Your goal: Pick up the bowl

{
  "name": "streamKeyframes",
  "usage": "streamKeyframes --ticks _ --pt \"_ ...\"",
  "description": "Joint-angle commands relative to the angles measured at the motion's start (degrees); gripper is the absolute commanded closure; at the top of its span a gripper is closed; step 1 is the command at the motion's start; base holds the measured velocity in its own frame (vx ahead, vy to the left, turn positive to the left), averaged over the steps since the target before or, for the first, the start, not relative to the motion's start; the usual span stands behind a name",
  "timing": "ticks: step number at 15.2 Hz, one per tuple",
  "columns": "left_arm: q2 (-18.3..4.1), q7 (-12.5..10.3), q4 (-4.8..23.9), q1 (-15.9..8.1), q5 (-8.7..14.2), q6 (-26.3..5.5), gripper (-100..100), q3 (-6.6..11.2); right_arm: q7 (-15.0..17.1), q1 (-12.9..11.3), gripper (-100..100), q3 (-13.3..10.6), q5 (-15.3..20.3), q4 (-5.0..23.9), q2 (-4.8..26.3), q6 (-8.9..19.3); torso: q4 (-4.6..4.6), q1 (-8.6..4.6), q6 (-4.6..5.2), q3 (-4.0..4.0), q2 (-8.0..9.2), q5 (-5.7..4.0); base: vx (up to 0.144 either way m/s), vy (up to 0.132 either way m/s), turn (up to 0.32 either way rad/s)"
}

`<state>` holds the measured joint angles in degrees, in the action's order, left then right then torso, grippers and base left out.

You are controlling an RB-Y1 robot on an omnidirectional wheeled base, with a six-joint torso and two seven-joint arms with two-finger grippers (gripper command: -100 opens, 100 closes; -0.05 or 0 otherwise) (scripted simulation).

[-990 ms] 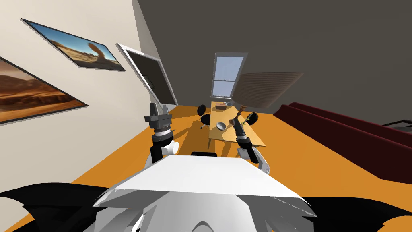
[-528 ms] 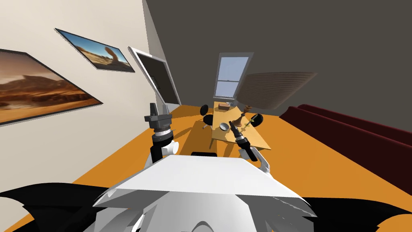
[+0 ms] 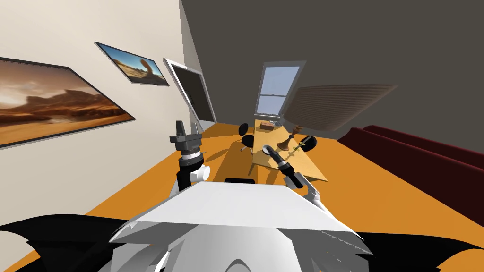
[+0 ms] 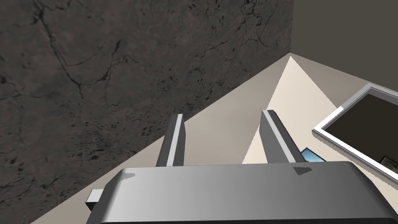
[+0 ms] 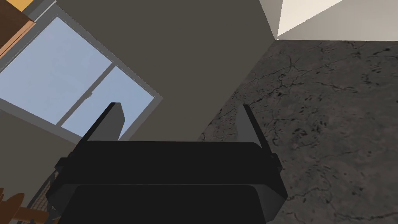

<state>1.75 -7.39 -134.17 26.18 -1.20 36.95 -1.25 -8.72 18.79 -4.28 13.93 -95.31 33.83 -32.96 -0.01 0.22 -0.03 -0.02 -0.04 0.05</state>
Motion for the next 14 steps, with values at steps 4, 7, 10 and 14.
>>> streamKeyframes --ticks 4,7,10,14 --pt "0.0 0.0 0.0 0.0 0.0 0.0 0 0.0 -0.53 -1.35 -100 -1.47 3.59 6.79 3.32 0.28 0.0 -0.01 -0.01 0.01 0.01 0.0 0.011 0.059 0.122" --pt "0.0 0.0 0.0 0.0 0.0 0.0 0 0.0 -0.82 -2.11 -100 -2.28 5.69 9.93 5.2 0.37 0.0 -0.02 0.0 0.0 0.0 -0.01 0.019 0.055 0.083" --pt "0.0 0.0 0.0 0.0 0.0 0.0 0 0.0 -1.11 -2.88 -100 -3.08 7.81 14.08 6.98 0.45 -0.01 -0.02 -0.01 -0.03 -0.05 0.0 0.028 0.055 0.114" --pt "0.0 0.0 0.0 0.0 0.0 0.0 0 0.0 -1.68 -4.42 -100 -4.61 12.04 20.48 10.27 0.62 -0.02 0.12 -0.02 -0.06 -0.11 0.03 0.044 0.084 0.156"
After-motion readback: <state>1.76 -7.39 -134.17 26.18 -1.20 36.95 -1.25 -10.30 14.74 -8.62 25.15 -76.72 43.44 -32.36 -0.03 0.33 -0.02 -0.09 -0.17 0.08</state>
